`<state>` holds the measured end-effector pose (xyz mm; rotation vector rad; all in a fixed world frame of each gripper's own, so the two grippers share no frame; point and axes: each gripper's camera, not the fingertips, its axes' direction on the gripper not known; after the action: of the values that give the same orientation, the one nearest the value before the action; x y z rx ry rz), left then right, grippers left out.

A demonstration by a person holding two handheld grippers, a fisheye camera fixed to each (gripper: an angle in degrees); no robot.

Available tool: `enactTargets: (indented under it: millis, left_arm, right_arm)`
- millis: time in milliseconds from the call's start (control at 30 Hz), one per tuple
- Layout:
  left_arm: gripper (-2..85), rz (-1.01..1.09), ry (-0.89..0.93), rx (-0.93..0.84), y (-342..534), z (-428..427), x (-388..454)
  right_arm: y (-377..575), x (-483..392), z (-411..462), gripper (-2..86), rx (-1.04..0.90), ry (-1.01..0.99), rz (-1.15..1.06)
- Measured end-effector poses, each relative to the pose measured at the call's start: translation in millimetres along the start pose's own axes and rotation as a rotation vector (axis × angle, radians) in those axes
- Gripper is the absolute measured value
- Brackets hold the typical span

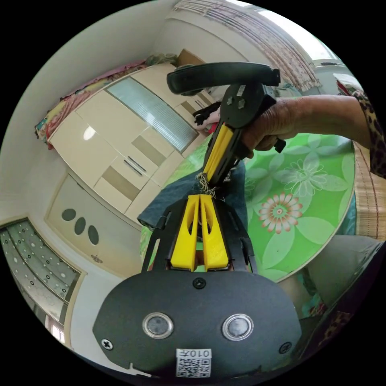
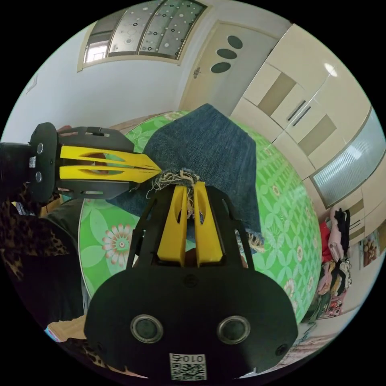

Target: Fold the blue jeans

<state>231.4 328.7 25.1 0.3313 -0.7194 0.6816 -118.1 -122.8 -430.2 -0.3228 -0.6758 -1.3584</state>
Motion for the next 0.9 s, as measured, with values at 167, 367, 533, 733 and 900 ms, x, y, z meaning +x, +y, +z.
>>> enactTargets:
  millis: [167, 367, 533, 733, 900]
  left_arm:
    - [-0.4, -0.030, 0.127, -0.069, 3, 29, 7]
    - [-0.4, -0.068, 0.187, -0.079, 9, 41, -7]
    - [-0.3, -0.174, 0.331, -0.084, 20, 61, -35]
    - [-0.3, -0.209, 0.407, -0.114, 27, 86, -56]
    - [-0.2, -0.306, 0.508, -0.135, 35, 102, -78]
  right_arm:
    - [11, 12, 18, 4.3, -0.107, -0.059, -0.045]
    - [44, 69, -12, 7.1, -0.026, -0.166, 0.103]
    - [101, 180, -19, 12.9, -0.024, -0.344, 0.512]
    - [129, 235, 39, 13.1, -0.084, -0.563, 0.731]
    - [152, 243, 32, 7.9, -0.041, -0.586, 0.667]
